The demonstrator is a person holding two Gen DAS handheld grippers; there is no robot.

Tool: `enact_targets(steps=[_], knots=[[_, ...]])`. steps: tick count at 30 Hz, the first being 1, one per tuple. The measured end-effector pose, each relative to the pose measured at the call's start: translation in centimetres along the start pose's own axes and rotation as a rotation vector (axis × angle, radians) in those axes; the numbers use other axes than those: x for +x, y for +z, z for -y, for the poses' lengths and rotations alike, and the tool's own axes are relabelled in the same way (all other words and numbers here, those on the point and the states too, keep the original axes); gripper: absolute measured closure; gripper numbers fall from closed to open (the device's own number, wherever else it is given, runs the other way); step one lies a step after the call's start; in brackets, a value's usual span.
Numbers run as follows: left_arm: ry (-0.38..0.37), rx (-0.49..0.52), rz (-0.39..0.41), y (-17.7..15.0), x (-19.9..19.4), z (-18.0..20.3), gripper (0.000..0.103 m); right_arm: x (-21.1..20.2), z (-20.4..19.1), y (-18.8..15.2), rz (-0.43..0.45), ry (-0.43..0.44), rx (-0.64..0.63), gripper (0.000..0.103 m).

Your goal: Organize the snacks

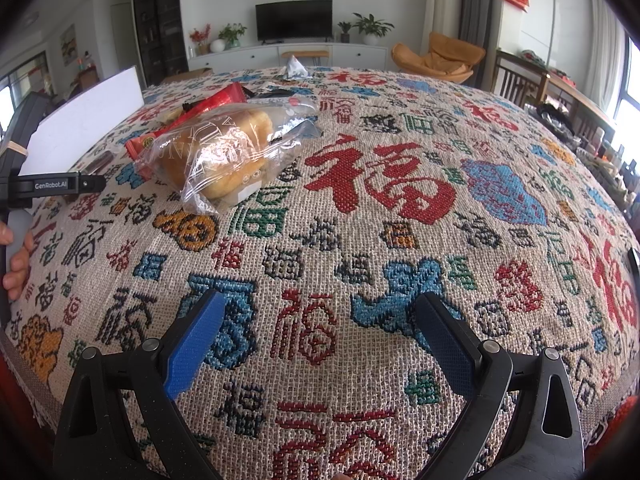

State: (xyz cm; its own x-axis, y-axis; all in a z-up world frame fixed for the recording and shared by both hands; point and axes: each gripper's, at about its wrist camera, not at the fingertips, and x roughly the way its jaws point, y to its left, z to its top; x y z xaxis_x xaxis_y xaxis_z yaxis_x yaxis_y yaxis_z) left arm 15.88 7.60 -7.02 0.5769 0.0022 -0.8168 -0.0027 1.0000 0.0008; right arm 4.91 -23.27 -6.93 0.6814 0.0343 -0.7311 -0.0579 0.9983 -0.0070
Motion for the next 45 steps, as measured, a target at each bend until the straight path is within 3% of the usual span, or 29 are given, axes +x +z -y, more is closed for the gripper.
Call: enact_targets(steps=[45], knots=[[-0.002, 0.001, 0.001, -0.12, -0.05, -0.05, 0.000, -0.14, -0.02, 0.05, -0.006, 0.013, -0.009, 0.005]])
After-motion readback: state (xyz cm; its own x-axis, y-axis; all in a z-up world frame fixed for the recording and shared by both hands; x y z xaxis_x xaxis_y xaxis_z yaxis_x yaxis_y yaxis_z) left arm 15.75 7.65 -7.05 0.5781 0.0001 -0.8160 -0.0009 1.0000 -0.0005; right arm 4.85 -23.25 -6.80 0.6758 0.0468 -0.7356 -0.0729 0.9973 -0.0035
